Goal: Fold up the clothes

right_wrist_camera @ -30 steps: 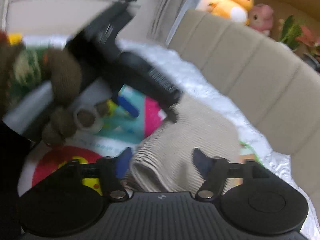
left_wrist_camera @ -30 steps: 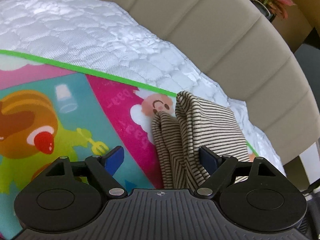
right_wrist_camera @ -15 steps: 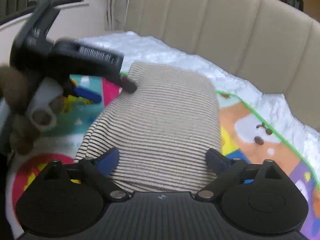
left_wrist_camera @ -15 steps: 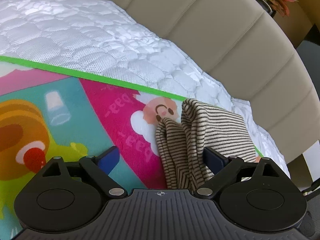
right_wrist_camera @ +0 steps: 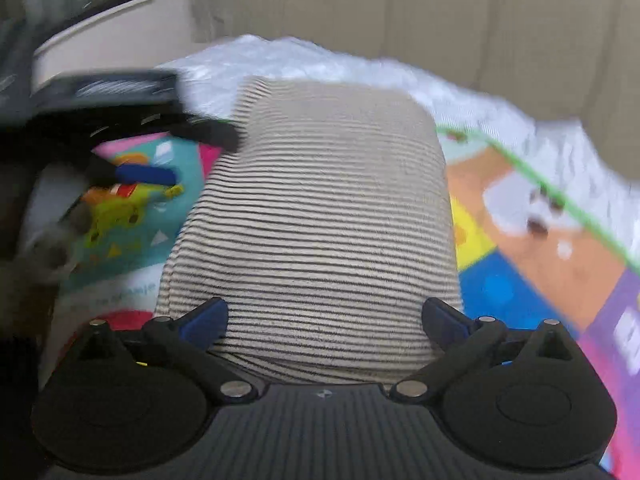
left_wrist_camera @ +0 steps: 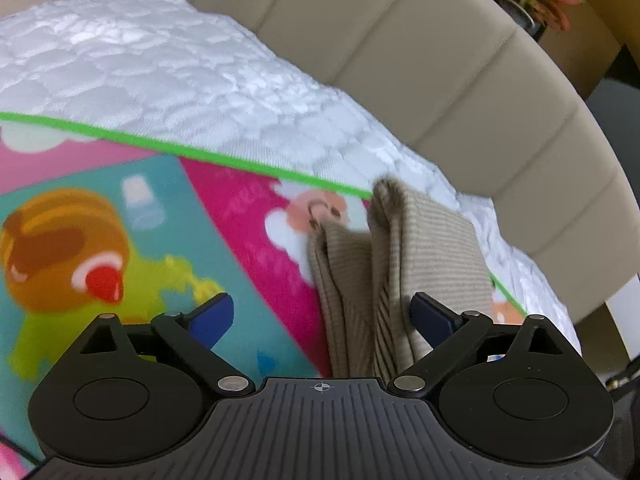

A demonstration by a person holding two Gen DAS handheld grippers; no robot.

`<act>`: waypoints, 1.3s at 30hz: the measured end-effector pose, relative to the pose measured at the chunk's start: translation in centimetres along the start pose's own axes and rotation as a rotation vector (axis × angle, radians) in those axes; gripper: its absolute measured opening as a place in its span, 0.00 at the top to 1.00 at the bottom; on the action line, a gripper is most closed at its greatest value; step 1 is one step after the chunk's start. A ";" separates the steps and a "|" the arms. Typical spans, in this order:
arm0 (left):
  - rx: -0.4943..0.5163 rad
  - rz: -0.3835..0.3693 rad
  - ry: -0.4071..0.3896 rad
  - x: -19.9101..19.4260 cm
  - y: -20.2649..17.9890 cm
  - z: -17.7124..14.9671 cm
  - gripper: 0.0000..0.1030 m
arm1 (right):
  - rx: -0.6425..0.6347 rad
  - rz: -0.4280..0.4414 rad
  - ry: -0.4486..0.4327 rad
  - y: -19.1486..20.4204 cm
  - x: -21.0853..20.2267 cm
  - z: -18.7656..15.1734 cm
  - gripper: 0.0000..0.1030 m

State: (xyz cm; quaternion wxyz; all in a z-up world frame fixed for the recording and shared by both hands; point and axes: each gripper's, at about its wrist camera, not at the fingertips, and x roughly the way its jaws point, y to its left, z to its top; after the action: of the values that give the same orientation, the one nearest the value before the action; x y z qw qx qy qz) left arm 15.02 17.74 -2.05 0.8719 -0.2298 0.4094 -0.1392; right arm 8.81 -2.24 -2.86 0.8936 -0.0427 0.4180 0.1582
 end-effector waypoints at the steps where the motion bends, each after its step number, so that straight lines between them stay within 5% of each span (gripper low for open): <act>1: -0.004 -0.007 0.016 -0.2 -0.1 -0.3 0.04 | 0.018 0.008 0.002 -0.2 0.1 0.0 0.00; 7: 0.012 -0.052 0.074 -0.7 -1.6 -2.0 0.05 | 0.043 0.070 -0.043 -1.9 -2.2 0.2 0.00; 14: 0.068 -0.047 0.096 0.1 -2.2 -2.8 0.16 | 0.196 0.135 -0.137 -7.4 -4.8 2.3 0.01; 18: 0.084 -0.065 0.092 0.4 -2.2 -2.7 0.20 | 0.240 0.147 -0.091 -9.0 -1.4 4.9 0.29; 23: 0.105 -0.057 0.086 1.0 -2.1 -2.5 0.20 | 0.325 0.176 0.008 -10.1 4.6 7.8 0.28; 24: 0.103 -0.054 0.087 1.1 -2.0 -2.3 0.20 | 0.358 0.203 0.020 -10.2 5.3 8.2 0.36; 28: 0.082 -0.065 0.097 1.5 -1.6 -2.1 0.18 | 0.247 0.231 -0.098 -8.5 3.1 9.5 0.46; 32: 0.109 -0.053 0.092 1.3 -1.9 -2.2 0.18 | 0.197 0.156 -0.030 -8.1 4.7 8.5 0.45; 39: 0.111 -0.039 0.091 1.3 -1.8 -2.2 0.13 | 0.273 0.228 0.006 -9.4 4.0 6.2 0.27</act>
State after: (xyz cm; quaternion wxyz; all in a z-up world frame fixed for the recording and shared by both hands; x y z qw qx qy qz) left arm 14.00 15.01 -3.25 0.8609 -0.1824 0.4357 -0.1891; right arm 18.71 -8.84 -2.41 0.8662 0.1263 0.4403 0.1999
